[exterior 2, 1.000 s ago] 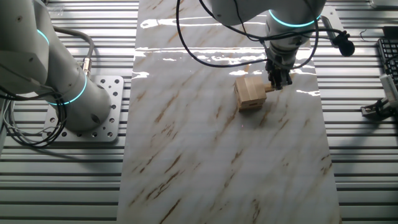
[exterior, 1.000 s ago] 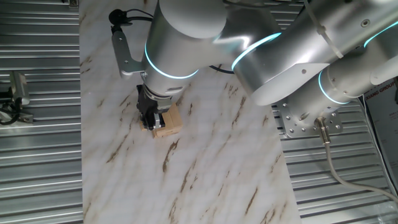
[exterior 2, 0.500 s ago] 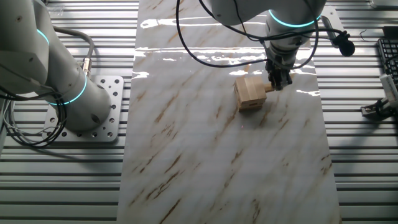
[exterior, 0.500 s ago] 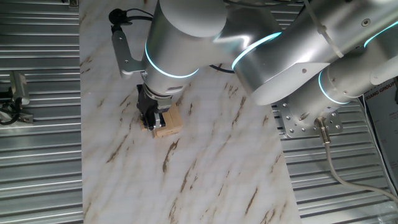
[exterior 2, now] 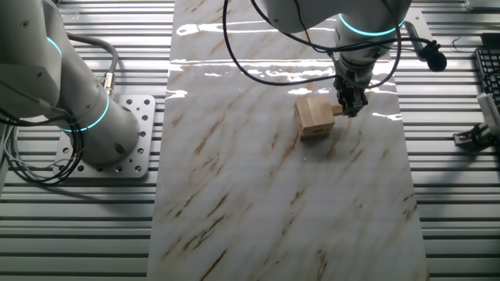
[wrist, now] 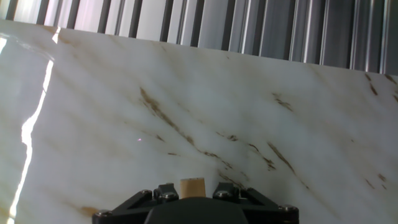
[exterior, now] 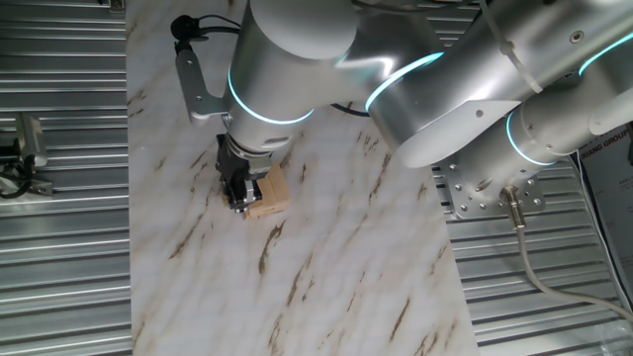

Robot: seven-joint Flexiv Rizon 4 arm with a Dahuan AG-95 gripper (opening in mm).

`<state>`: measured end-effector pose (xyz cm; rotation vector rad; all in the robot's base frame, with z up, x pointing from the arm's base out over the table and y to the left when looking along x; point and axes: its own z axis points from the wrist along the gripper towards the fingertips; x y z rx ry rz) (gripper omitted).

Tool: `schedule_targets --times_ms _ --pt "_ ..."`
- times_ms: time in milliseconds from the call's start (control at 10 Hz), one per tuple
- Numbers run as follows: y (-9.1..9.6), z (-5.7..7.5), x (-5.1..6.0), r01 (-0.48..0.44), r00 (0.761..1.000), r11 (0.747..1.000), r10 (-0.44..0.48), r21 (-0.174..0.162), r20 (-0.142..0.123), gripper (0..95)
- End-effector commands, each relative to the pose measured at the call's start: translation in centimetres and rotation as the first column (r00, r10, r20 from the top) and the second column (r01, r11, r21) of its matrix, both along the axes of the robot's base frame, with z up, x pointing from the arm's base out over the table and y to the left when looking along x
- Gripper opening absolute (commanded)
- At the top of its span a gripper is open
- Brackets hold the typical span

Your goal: Play Jenga

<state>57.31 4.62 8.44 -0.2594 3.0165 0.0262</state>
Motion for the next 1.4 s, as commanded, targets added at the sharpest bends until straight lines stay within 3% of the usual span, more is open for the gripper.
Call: schedule_targets --times_ms 100,1000,1400 --pt "-0.01 -0.04 0.00 -0.001 1.000 1.000 0.001 0.000 0.000 38.0" --pt "0.00 -0.60 0.13 -0.005 1.000 1.000 0.005 0.003 0.001 38.0" --pt "0.02 -0.75 0.16 -0.003 1.000 1.000 0.003 0.001 -0.015 38.0"
